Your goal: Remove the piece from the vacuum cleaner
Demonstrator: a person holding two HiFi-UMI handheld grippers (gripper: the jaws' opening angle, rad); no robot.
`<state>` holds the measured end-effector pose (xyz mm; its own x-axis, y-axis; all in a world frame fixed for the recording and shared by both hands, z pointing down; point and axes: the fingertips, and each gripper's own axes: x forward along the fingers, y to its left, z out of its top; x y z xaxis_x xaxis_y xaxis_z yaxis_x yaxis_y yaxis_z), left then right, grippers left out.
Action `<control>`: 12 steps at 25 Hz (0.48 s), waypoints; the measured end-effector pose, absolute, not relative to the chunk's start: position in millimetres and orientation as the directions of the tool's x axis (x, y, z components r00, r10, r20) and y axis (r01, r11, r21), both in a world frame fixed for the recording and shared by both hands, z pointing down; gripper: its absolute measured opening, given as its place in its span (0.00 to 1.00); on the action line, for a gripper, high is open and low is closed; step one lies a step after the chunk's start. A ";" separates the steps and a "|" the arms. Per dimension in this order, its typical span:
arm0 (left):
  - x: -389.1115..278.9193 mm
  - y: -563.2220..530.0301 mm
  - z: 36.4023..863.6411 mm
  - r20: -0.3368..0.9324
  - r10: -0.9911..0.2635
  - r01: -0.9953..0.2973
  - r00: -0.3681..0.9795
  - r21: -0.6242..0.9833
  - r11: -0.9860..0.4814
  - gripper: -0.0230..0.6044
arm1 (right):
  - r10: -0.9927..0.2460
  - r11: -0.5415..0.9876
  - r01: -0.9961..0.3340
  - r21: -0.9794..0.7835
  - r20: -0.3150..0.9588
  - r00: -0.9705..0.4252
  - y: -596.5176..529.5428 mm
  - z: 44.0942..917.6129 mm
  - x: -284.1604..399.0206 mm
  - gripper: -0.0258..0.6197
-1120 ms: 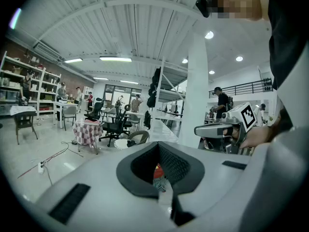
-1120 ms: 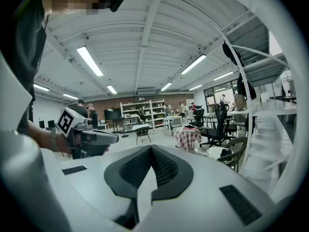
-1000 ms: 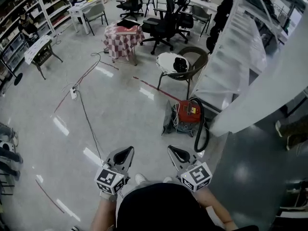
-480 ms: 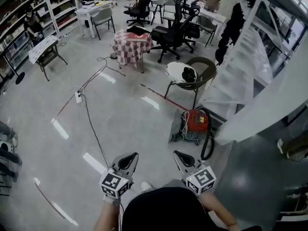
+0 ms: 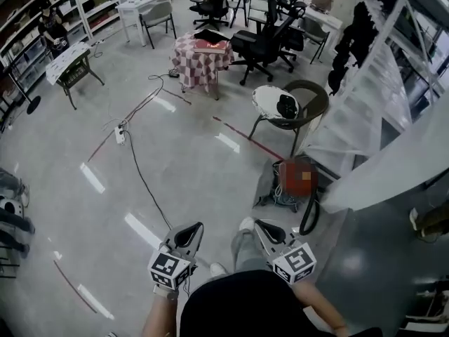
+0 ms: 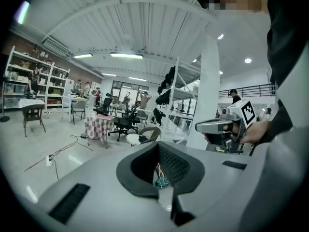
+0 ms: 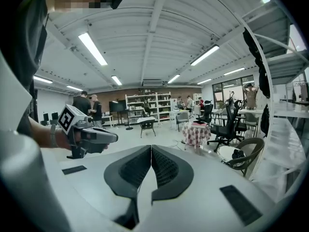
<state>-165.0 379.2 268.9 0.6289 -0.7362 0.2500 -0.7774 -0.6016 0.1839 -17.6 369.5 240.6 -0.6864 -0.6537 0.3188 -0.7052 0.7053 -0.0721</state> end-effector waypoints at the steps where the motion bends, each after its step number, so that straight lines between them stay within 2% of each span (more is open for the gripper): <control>1: -165.9 370.7 270.4 0.254 -0.738 -0.781 0.625 0.184 -0.597 0.06 | -0.651 0.707 -0.702 -0.081 0.315 -0.691 359.4 242.3 -18.2 0.08; 12: -134.9 228.0 265.7 0.290 -0.758 -0.810 0.585 0.163 -0.563 0.06 | -0.605 0.739 -0.660 -0.132 0.300 -0.737 207.6 245.1 8.5 0.09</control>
